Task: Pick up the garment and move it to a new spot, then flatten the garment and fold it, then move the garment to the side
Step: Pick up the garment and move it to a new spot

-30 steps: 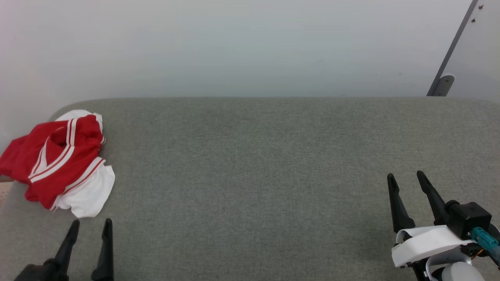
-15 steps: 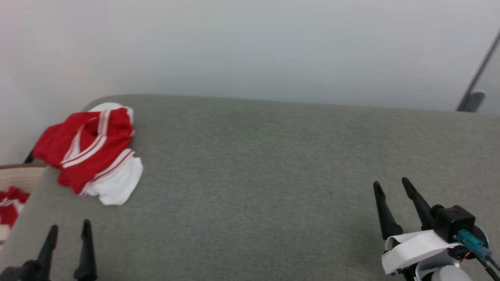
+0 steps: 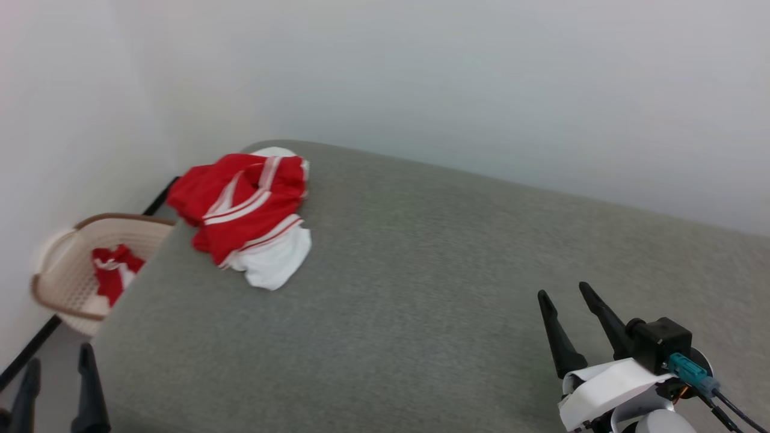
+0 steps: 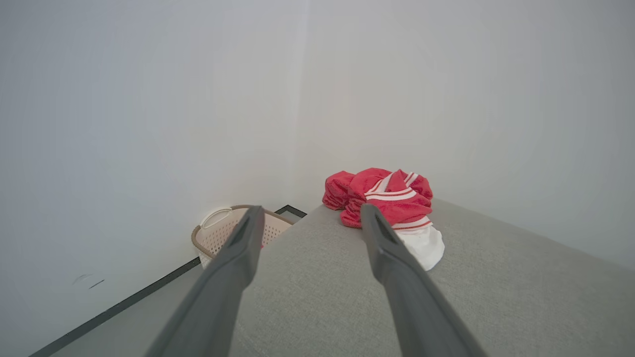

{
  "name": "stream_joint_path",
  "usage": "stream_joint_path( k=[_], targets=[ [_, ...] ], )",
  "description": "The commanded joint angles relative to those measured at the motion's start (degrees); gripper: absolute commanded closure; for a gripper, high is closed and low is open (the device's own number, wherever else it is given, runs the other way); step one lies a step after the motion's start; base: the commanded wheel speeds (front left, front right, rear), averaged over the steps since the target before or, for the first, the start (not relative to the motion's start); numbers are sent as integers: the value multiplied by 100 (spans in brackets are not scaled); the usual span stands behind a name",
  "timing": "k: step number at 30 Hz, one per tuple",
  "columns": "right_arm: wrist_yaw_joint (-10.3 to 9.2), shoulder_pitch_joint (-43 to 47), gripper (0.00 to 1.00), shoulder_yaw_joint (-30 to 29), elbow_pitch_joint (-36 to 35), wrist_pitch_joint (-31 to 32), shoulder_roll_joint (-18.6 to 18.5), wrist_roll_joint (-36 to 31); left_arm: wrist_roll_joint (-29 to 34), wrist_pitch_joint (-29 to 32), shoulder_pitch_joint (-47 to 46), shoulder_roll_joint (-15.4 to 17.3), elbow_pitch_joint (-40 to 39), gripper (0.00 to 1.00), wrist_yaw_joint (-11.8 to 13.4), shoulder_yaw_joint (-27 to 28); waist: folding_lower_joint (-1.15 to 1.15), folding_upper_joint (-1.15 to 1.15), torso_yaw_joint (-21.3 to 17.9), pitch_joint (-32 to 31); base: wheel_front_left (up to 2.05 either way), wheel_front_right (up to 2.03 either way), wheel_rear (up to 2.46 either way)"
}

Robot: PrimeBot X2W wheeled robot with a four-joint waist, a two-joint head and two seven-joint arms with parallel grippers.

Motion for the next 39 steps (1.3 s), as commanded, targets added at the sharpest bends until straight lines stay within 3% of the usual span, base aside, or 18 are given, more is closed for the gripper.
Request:
stream_joint_path(
  k=[1, 7, 18, 27, 39],
  targets=[
    [-6, -39, 0, 10, 19, -32, 10, 13, -59, 43, 34, 10, -62, 0, 44, 43, 0, 0, 356, -152, 0, 0, 0],
    [-6, -79, 0, 32, 32, -33, -54, 16, -511, 742, -361, 177, -138, 0, -86, 66, 0, 0, 419, -29, 0, 0, 0],
    [-7, -710, 0, 64, -270, 165, -352, -248, -1363, 2590, -2380, 1210, 390, 0, -468, -197, 0, 0, -178, 1212, 0, 0, 0],
    [-6, -1075, 0, -96, -856, 369, -493, -503, -1617, 3199, -4217, 1774, 1769, 0, -664, -842, 0, 0, -613, 2282, 0, 0, 0],
    [-7, -1173, 0, -306, -1510, 657, -561, -751, -1871, 3703, -5515, 1918, 3435, 0, -700, -1858, 0, 0, -917, 3044, 0, 0, 0]
  ],
)
